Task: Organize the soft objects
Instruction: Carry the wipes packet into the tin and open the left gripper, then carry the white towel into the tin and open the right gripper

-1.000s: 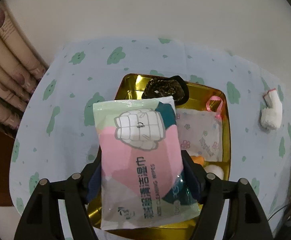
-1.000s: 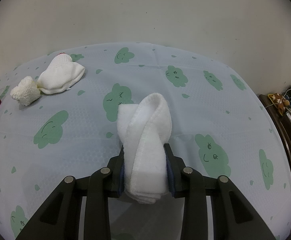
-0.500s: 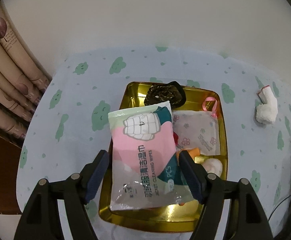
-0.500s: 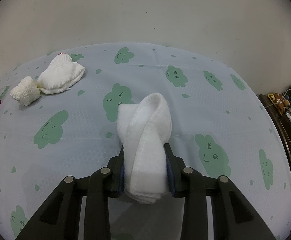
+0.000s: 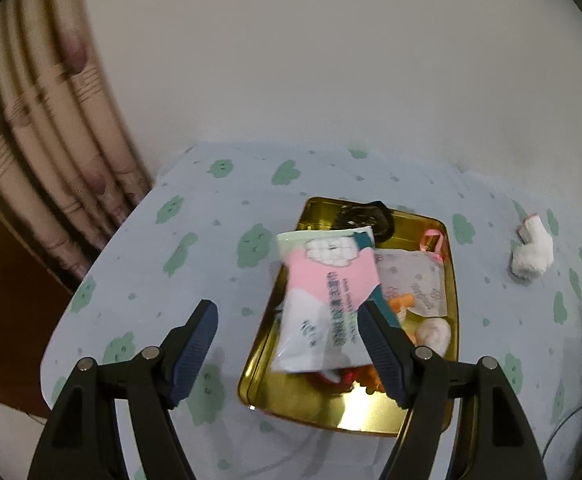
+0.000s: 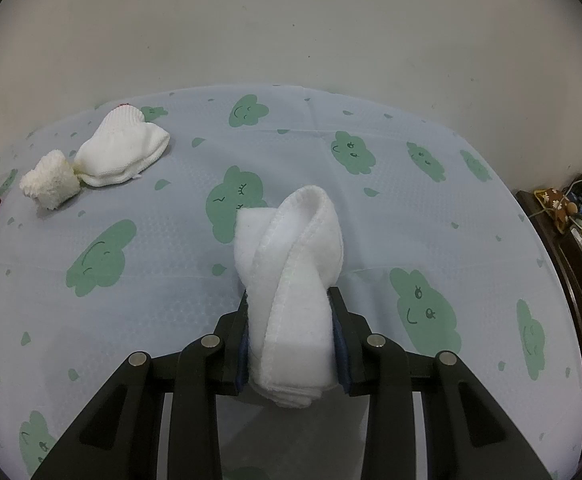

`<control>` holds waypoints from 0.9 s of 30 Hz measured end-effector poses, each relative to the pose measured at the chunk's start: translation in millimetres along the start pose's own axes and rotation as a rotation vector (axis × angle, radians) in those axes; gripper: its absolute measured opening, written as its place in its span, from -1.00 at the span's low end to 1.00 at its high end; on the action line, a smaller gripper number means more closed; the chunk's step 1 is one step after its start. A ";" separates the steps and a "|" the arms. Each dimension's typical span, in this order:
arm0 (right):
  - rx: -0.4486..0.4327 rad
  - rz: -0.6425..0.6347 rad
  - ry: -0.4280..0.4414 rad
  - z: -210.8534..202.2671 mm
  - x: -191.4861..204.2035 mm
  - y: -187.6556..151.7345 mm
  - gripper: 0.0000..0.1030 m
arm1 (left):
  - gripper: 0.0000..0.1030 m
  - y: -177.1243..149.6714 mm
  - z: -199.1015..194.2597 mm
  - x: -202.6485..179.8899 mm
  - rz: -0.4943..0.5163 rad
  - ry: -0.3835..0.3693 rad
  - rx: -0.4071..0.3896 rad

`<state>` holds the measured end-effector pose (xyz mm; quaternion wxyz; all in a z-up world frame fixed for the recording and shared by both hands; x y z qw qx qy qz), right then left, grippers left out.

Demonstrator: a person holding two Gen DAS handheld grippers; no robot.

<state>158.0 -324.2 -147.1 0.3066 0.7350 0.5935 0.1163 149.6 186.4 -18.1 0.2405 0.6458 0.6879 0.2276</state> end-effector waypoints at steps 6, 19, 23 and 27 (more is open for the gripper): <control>-0.005 -0.007 -0.004 -0.8 0.9 0.1 -0.48 | 0.45 -26.8 -4.7 20.7 -0.047 0.042 -0.037; -0.036 -0.035 0.093 -37.9 37.1 13.1 -0.56 | 0.45 -49.3 -6.4 42.5 -0.061 0.145 -0.112; -0.054 -0.076 0.174 -57.7 72.6 24.3 -0.56 | 0.45 -54.0 -4.8 46.1 -0.060 0.166 -0.114; -0.075 -0.129 0.263 -80.3 120.0 33.2 -0.56 | 0.45 -56.3 -8.9 53.1 -0.074 0.174 -0.131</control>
Point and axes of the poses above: each gripper's, at about its wrist camera, not at the fingertips, and z roughly the way its jaws point, x to its left, y to its top, the point moved 4 cm from there along z, roughly the way its jaws point, and after that the axes turned 8 degrees about -y, right-handed, at the moved point
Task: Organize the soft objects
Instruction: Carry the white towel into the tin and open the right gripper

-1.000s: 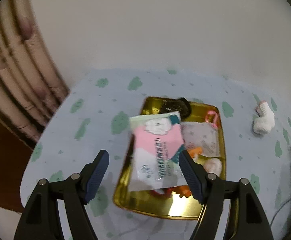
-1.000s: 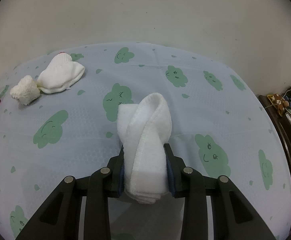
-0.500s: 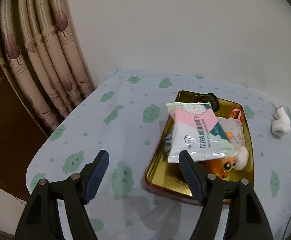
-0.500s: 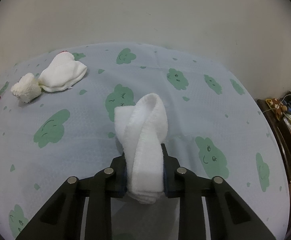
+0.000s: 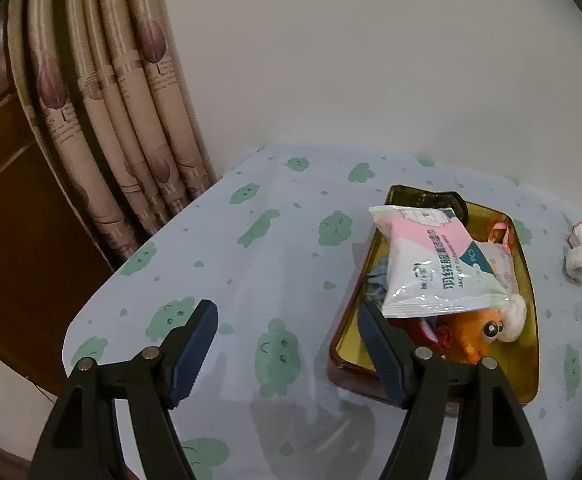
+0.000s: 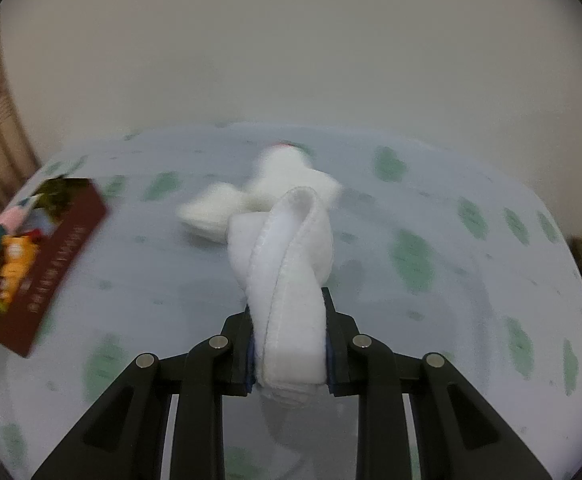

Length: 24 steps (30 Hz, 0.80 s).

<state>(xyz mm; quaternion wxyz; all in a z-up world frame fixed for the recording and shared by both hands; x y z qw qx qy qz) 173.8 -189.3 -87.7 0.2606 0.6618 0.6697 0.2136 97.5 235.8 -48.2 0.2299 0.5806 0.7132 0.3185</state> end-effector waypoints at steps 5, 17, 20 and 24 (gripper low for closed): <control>-0.025 -0.112 0.100 -9.5 75.6 17.8 -0.56 | 0.45 0.7 -2.5 11.6 -0.037 0.018 -0.015; -0.046 -0.289 0.226 -5.2 214.1 52.8 -0.56 | 0.45 0.8 -1.3 38.0 -0.182 -0.017 -0.015; -0.032 -0.317 0.225 4.2 234.3 57.1 -0.55 | 0.45 -0.9 1.9 40.5 -0.201 -0.030 0.004; -0.006 -0.338 0.216 22.3 256.1 62.5 -0.54 | 0.45 -2.3 5.5 42.4 -0.209 -0.026 0.019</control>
Point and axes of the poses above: each gripper's, at about its wrist camera, not at the fingertips, and z roughly the way its jaws point, x to its left, y to its top, the point moved 4 cm from there along z, roughly the way its jaws point, and after that the axes turned 8 degrees about -y, right-handed, at the moved point
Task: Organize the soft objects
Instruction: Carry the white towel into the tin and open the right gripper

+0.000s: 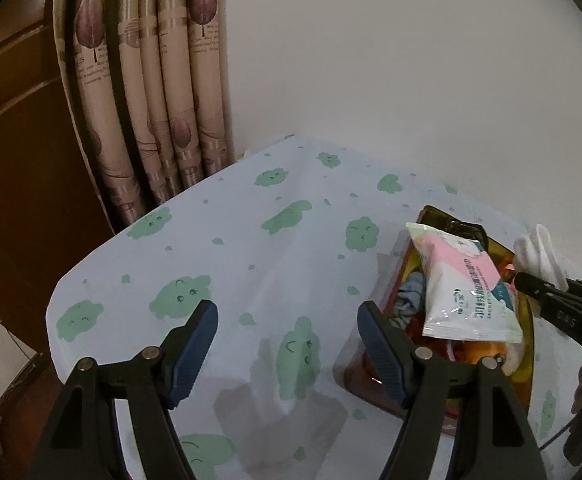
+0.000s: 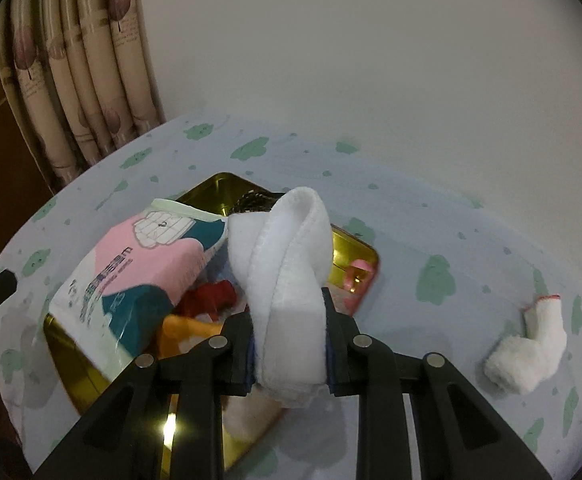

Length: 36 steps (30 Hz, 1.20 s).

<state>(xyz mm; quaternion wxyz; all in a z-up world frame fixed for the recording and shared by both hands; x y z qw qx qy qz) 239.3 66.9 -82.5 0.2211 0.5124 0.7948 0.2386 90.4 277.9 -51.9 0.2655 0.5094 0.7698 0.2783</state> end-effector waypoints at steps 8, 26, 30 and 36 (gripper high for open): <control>0.074 -0.018 -0.028 32.8 0.5 5.9 -0.46 | 0.45 -0.4 2.7 2.5 -0.004 0.018 0.006; 0.055 -0.041 -0.053 28.1 12.2 7.7 0.18 | 0.45 -1.0 4.3 3.6 -0.008 0.022 0.019; 0.037 -0.038 -0.047 17.6 11.4 8.4 0.28 | 0.45 -1.4 4.0 3.2 -0.005 0.024 0.020; 0.020 -0.021 -0.029 3.3 6.5 5.6 0.42 | 0.45 -0.7 4.2 2.7 -0.001 0.025 0.021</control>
Point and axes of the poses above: each gripper's, at about its wrist camera, not at the fingertips, and z roughly the way its jaws point, x to its left, y to its top, the point moved 4 cm from there along z, roughly the way its jaws point, and after that the axes turned 8 degrees about -y, right-handed, at the moved point
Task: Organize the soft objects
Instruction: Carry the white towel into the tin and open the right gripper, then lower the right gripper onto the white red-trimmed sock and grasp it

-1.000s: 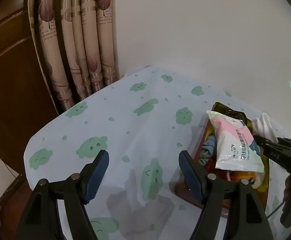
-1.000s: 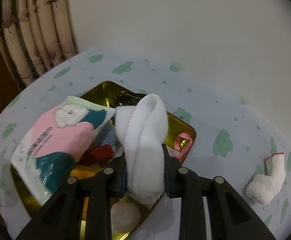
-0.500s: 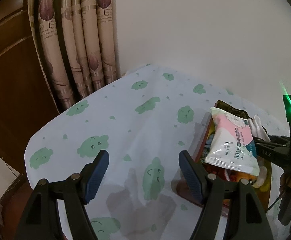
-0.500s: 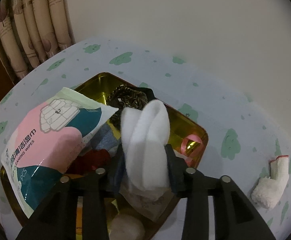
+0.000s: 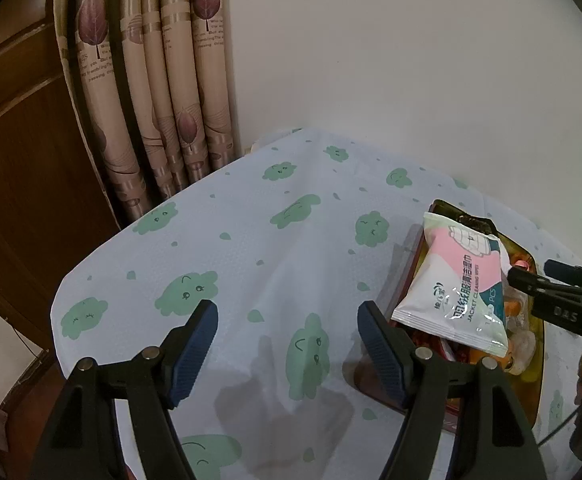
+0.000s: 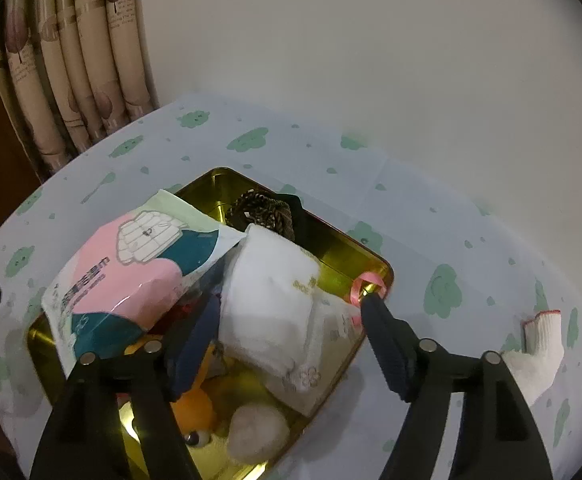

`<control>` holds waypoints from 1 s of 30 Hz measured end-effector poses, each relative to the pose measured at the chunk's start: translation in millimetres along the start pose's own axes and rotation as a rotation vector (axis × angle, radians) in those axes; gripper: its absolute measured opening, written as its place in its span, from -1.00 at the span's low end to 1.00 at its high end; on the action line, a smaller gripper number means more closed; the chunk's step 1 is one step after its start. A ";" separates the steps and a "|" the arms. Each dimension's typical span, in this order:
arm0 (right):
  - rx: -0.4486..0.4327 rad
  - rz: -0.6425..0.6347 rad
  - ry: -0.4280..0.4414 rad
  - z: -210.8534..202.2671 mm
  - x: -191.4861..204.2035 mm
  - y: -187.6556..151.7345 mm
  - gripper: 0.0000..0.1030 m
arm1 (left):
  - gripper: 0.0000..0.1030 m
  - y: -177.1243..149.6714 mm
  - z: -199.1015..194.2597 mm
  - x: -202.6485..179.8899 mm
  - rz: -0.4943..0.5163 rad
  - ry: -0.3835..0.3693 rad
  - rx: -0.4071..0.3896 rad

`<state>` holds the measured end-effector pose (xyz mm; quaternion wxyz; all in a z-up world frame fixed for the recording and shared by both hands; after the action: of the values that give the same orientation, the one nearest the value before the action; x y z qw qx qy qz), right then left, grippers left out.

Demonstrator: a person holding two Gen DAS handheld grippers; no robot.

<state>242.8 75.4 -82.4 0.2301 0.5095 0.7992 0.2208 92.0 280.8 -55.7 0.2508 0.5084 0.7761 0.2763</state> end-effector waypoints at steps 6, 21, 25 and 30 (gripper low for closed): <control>-0.020 0.007 0.029 -17.5 -3.4 -8.6 0.45 | 0.45 0.3 0.1 -0.7 0.007 0.007 0.002; -0.062 0.125 -0.085 -55.0 -108.9 -34.7 0.49 | 0.45 0.2 -0.8 -2.4 0.022 0.027 0.003; -0.024 0.195 -0.173 -43.2 -169.5 -42.5 0.49 | 0.45 0.2 -0.3 -2.8 0.025 0.029 0.003; 0.069 0.318 -0.233 -12.2 -241.2 -54.8 0.49 | 0.45 0.6 2.6 -6.6 0.052 0.047 0.005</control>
<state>286.9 -167.9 -70.5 0.2656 0.6590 0.6836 0.1667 96.5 275.4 -56.5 0.2238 0.5226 0.7689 0.2925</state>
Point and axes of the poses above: each gripper's, at about its wrist camera, not at the fingertips, and z roughly the way its jaws point, x to its left, y to its top, the point moved 4 cm from there along z, roughly the way its jaws point, and after that the axes turned 8 degrees about -y, right-handed, at the moved point
